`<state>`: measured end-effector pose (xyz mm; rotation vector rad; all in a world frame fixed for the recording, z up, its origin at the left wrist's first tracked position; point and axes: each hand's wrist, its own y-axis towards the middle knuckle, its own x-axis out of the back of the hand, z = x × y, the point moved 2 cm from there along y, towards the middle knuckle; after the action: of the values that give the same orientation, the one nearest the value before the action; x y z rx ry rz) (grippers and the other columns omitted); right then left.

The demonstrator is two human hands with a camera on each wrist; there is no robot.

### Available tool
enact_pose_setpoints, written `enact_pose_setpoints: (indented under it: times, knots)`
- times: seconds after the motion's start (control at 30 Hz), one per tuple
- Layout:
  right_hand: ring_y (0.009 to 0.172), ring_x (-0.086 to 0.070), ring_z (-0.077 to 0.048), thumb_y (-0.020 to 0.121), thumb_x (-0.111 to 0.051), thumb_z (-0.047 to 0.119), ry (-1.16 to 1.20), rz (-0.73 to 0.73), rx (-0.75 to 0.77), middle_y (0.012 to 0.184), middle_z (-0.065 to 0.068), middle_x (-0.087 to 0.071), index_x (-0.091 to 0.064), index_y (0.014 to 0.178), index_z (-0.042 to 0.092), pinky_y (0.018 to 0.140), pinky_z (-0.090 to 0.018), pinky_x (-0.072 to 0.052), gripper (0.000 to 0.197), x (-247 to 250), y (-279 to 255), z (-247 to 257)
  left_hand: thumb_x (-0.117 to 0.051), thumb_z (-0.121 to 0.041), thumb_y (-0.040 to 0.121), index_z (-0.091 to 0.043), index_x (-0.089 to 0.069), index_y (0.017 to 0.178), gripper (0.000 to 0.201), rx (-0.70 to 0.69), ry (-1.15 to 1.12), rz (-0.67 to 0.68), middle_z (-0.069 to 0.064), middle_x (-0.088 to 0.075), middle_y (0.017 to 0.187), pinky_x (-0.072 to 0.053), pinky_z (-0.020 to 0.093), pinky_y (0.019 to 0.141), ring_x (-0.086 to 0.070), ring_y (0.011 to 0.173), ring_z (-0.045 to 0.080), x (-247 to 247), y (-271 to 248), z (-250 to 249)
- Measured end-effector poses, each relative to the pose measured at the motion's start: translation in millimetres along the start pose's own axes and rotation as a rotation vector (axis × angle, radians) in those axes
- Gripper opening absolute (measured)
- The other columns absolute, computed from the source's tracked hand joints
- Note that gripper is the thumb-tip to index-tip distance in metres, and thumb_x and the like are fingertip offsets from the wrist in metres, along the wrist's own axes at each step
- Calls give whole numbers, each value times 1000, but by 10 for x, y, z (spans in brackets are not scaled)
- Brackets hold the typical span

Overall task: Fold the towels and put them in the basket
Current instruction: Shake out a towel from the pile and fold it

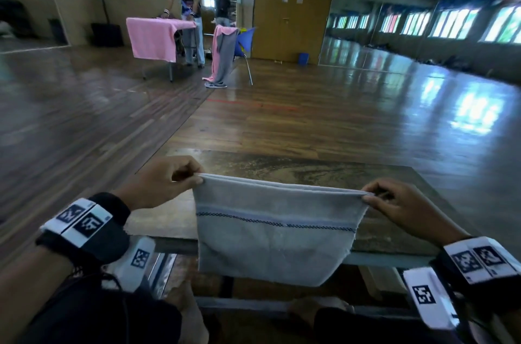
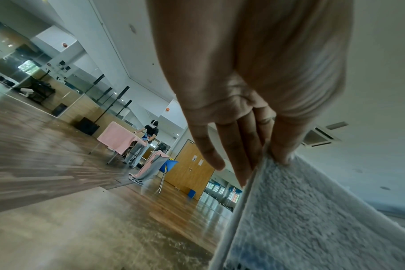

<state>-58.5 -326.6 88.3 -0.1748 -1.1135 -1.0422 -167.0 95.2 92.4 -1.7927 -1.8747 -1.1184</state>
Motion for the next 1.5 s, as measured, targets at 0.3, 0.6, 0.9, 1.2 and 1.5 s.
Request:
enact_pose_setpoints:
  times: [0.3,0.6,0.9,1.2,1.5]
  knots:
    - [65,-60,-3,91,-56,8,122,200,-59,81,-2,-68,-65,91,17,61,-15,-47,13,226,326,330,-54,-11,90,-2,-60,98,13,151,-125,91,9,-69,91,-52,14,73,-65,81,11,374,63,-116]
    - [63,-52,-17,83,-59,1,-102,-211,-20,74,-6,-63,-65,87,17,57,-20,-39,18,505,1043,494,-53,-3,91,7,-60,97,13,-155,242,-464,14,-60,88,-44,30,69,-54,78,23,583,686,-338]
    - [79,-62,-20,86,-61,4,-32,-96,-42,87,-1,-67,-66,94,17,74,-31,-48,16,-26,931,132,-51,-9,94,-11,-53,85,9,5,289,-246,4,-52,77,-33,31,66,-47,70,20,215,581,201]
    - [82,-66,-22,84,-64,10,51,301,-301,88,-6,-71,-68,90,20,81,-39,-51,12,-1062,583,-521,-48,-23,96,-17,-52,98,7,422,137,353,0,-63,98,-48,28,76,-60,89,14,-546,256,1116]
    - [82,-59,-16,89,-53,16,-95,250,-356,86,2,-64,-61,92,20,69,-30,-47,9,-1653,541,-876,-45,-20,96,-17,-51,106,12,315,361,314,0,-56,113,-45,38,87,-54,100,22,-978,336,1417]
